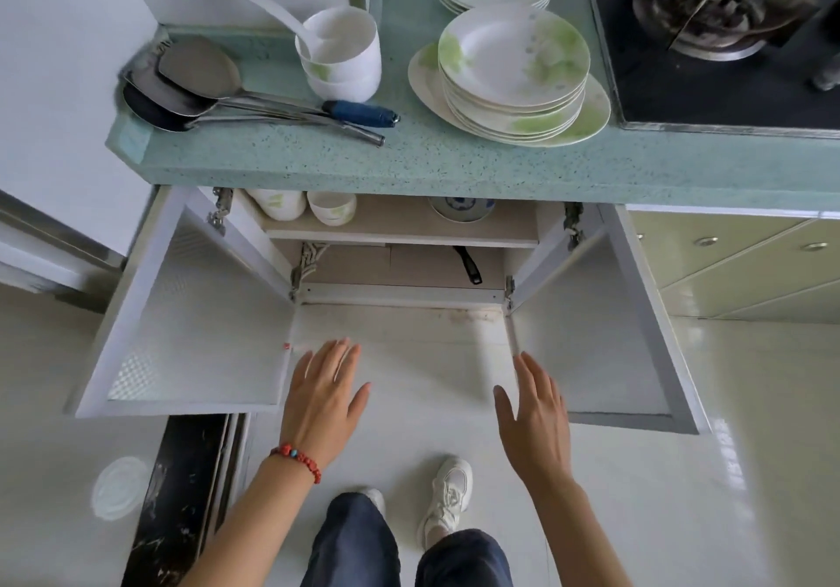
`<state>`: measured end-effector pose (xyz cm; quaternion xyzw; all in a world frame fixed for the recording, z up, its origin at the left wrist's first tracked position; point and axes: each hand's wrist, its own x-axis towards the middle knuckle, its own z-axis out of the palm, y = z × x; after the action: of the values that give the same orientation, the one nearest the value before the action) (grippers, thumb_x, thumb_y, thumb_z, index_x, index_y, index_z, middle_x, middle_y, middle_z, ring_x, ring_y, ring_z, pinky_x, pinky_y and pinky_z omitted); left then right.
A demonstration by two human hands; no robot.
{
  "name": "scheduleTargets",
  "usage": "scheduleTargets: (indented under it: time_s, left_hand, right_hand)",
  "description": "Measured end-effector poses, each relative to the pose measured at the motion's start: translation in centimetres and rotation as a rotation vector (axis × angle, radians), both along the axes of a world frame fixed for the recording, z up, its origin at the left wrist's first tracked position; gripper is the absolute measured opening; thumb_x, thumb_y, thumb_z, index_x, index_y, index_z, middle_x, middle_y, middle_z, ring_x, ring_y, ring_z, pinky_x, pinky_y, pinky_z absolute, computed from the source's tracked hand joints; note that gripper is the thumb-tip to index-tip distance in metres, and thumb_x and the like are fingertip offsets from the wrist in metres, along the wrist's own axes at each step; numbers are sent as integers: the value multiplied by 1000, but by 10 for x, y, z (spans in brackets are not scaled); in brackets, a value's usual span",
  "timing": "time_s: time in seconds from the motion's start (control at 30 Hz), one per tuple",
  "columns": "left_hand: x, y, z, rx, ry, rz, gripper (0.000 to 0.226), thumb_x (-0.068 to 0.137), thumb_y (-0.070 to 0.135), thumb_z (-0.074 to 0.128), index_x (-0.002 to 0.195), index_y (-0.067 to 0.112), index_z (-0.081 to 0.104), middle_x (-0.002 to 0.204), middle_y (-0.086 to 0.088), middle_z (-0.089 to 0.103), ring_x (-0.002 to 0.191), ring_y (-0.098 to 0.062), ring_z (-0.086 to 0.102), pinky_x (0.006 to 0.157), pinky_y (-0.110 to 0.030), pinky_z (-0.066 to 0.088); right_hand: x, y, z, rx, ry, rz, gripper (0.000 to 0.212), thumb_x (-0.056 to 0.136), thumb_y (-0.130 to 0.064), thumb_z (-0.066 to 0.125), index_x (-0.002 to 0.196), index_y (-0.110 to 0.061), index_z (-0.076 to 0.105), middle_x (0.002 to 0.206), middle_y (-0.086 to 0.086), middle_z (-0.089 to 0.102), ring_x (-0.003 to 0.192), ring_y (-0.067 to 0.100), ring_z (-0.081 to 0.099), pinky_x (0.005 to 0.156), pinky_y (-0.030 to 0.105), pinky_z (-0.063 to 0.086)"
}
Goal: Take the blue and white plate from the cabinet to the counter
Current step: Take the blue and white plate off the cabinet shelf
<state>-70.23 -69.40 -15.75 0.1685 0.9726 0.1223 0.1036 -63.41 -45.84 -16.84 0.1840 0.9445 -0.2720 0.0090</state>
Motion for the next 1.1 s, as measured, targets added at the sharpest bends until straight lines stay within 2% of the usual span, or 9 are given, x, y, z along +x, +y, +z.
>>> scheduleTargets:
  time_s: [0.13, 0.23, 0.3, 0.47, 0.6, 0.77, 0.83, 0.93, 1.1]
  left_hand:
    - [-17, 30, -18, -34, -47, 33, 53, 86, 36, 31, 109, -2, 59, 114, -21, 64, 105, -37, 60, 92, -54, 44]
    - [-27, 45, -28, -54, -114, 49, 70, 93, 46, 9, 112, -1, 57, 116, -21, 63, 108, -37, 58, 91, -53, 45]
    - [-38, 51, -38, -56, -139, 53, 75, 92, 48, 3, 113, -1, 56, 118, -21, 62, 109, -37, 57, 92, -52, 46]
    - [-77, 63, -81, -62, -122, 34, 69, 92, 48, 13, 115, 0, 56, 118, -20, 61, 110, -36, 57, 92, -52, 45]
    - [-119, 72, -131, -43, -75, 6, 75, 92, 50, 6, 116, -1, 54, 120, -21, 60, 112, -36, 55, 94, -53, 45]
    - [-166, 79, -205, -17, 26, 24, 48, 87, 33, 47, 117, -3, 53, 121, -24, 58, 114, -39, 53, 95, -54, 42]
    - [-179, 82, -229, -8, 66, 29, 49, 88, 35, 42, 116, -3, 53, 120, -24, 59, 113, -40, 54, 93, -54, 42]
    - [-197, 88, -264, -13, 110, -6, 64, 91, 45, 19, 118, -2, 52, 121, -23, 59, 115, -39, 53, 96, -54, 40]
    - [-221, 101, -323, 40, 222, 5, 55, 87, 39, 30, 117, -2, 53, 120, -22, 60, 115, -38, 53, 97, -53, 39]
  right_hand:
    - [-22, 23, -23, 16, -38, 65, 45, 87, -15, 57, 127, -3, 42, 135, 18, 47, 124, 34, 43, 102, 45, 35]
    - [-36, 35, -38, 23, -58, 105, 44, 87, -15, 56, 127, -2, 43, 134, 19, 48, 124, 34, 42, 102, 45, 35]
    - [-47, 43, -50, 31, -62, 108, 45, 87, -16, 57, 127, -2, 43, 134, 18, 48, 124, 34, 43, 101, 46, 36]
    - [-86, 56, -96, 43, -49, 77, 44, 86, -15, 59, 125, -1, 44, 131, 20, 51, 121, 36, 45, 100, 49, 38]
    - [-125, 63, -146, 51, 11, 35, 44, 86, -14, 59, 125, 0, 44, 129, 22, 52, 121, 38, 46, 99, 49, 38]
    - [-170, 69, -213, 59, 90, 13, 43, 86, -12, 59, 123, 3, 46, 130, 24, 50, 122, 39, 45, 99, 52, 40]
    - [-182, 73, -238, 59, 114, 3, 43, 85, -13, 59, 123, 2, 46, 130, 23, 51, 121, 39, 45, 99, 51, 39]
    - [-199, 80, -276, 65, 152, -5, 43, 86, -15, 58, 125, 0, 45, 131, 21, 51, 121, 38, 45, 101, 50, 38]
    - [-222, 89, -333, 72, 231, -23, 39, 86, -15, 57, 121, 1, 47, 127, 21, 53, 119, 39, 46, 99, 54, 39]
